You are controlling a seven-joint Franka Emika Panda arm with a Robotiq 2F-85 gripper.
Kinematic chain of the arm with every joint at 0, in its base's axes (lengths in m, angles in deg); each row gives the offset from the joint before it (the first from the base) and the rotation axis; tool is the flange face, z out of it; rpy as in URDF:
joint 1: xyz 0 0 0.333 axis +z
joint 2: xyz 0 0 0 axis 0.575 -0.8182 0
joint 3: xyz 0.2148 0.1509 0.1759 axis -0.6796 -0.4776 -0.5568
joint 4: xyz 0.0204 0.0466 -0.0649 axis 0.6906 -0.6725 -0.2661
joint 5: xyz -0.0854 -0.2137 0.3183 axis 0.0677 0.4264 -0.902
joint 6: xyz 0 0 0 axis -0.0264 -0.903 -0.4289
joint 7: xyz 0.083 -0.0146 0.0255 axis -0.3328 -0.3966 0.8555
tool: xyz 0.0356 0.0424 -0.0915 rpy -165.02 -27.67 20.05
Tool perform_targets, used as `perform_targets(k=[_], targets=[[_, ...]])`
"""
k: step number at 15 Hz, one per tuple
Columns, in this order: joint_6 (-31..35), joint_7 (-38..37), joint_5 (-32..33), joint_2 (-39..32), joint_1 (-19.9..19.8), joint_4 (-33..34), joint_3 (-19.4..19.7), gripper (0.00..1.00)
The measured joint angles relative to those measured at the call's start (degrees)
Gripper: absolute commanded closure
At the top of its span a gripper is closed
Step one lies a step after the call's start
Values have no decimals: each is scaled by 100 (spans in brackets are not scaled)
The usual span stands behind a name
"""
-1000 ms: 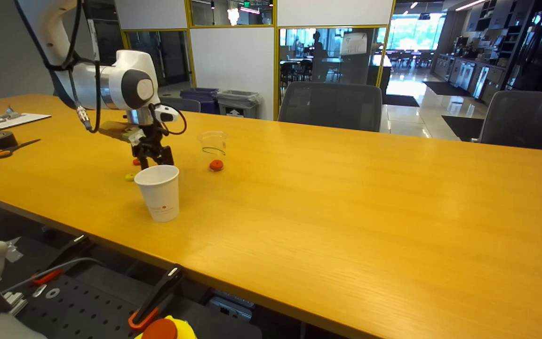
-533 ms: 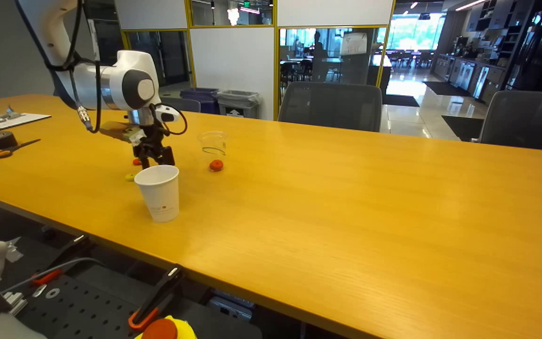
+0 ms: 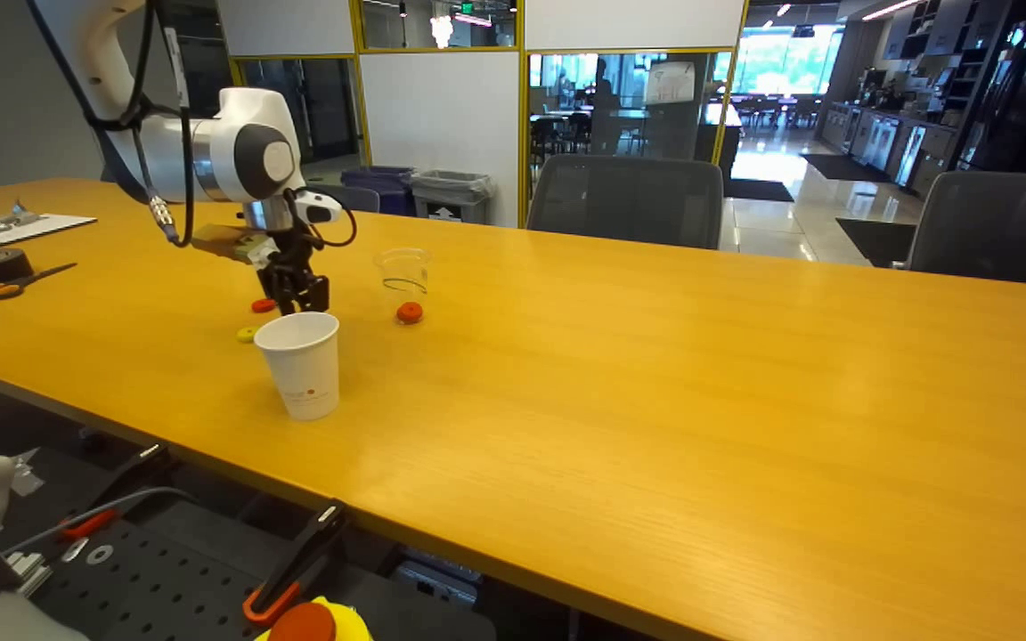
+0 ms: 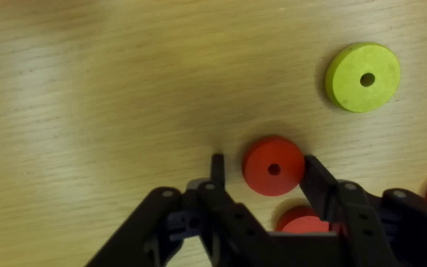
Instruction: Pick up the orange and yellow objects and put them in the cups
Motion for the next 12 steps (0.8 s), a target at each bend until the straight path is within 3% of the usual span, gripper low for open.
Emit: perform_targets(k=[1, 2, 8, 12], targets=[[-2, -47, 61, 14, 31, 0, 31, 83], [-5, -112, 149, 24, 65, -1, 67, 78], [-93, -689, 841, 125, 338, -23, 378, 78], [-349, -778, 1106, 495, 298, -28, 452, 78]])
